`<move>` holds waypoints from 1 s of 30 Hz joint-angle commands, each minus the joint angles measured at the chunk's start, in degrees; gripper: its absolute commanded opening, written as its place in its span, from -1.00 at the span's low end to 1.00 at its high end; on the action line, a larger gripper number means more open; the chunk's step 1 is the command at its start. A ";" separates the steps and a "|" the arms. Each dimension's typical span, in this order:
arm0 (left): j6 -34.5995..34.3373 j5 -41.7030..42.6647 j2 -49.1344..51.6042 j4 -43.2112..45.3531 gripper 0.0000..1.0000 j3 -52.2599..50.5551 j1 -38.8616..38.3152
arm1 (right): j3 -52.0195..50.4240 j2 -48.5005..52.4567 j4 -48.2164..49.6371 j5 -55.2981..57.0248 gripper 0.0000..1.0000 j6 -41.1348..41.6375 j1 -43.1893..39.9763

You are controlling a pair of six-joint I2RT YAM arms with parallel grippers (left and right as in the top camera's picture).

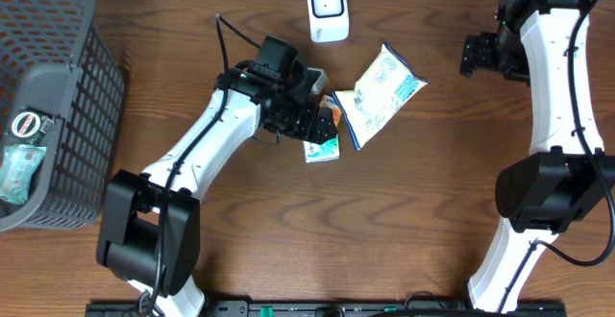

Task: Scan the item barcode
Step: 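Carry the green pack out and set it below the orange pack, then open the left gripper and withdraw it back to the basket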

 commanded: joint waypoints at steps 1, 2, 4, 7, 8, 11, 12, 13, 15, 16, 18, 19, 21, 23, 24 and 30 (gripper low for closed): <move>0.26 -0.31 -3.67 0.04 0.65 2.01 1.77 | 1.03 -0.98 -0.02 0.70 0.99 0.90 -0.11; 0.26 -0.33 -4.79 0.04 0.65 2.23 2.32 | 1.03 -0.98 0.00 0.70 0.99 0.90 -0.11; 0.28 -0.33 -7.48 0.09 0.65 2.43 3.65 | 1.03 -0.98 0.00 0.70 0.98 0.90 -0.11; 0.28 -0.35 -12.57 0.09 0.68 2.43 6.51 | 1.03 -0.98 0.00 0.70 0.99 0.90 -0.11; 0.28 -0.35 -13.79 0.07 0.68 2.43 7.32 | 1.03 -0.98 -0.02 0.70 0.99 0.90 -0.11; 0.28 -0.35 -17.97 0.02 0.68 2.43 10.38 | 1.03 -0.98 0.00 0.70 0.98 0.90 -0.11; 0.28 -0.35 -19.08 0.00 0.68 2.43 11.26 | 1.03 -0.98 0.00 0.70 0.98 0.90 -0.11; 0.31 -0.35 -20.00 0.00 0.68 2.40 12.13 | 1.03 -0.98 0.00 0.68 0.99 0.90 -0.11; 0.31 -0.42 -21.62 0.00 0.68 2.43 13.81 | 1.03 -0.98 -0.02 0.70 0.98 0.90 -0.09; 0.33 -0.94 -22.23 0.09 0.68 2.43 14.67 | 1.03 -0.98 0.00 0.70 0.98 0.90 -0.11; 0.28 -3.26 -23.50 1.16 0.68 2.43 16.76 | 1.03 -0.98 -0.02 0.70 0.98 0.90 -0.11; 0.28 -3.87 -23.91 1.42 0.70 2.43 17.64 | 1.03 -0.98 0.00 0.70 0.99 0.90 -0.11; 0.28 -4.85 -24.83 2.43 0.84 2.43 19.87 | 1.03 -0.98 0.00 0.70 0.99 0.90 -0.11; 0.26 -4.83 -25.86 3.78 0.88 2.43 22.80 | 1.03 -0.98 0.00 0.70 0.99 0.90 -0.11; 0.26 -4.85 -26.32 4.50 0.88 2.43 24.28 | 1.03 -0.98 0.00 0.70 0.98 0.90 -0.11; -2.91 -11.10 -27.82 8.13 0.92 2.43 36.20 | 1.03 -0.98 0.00 0.68 0.99 0.90 -0.11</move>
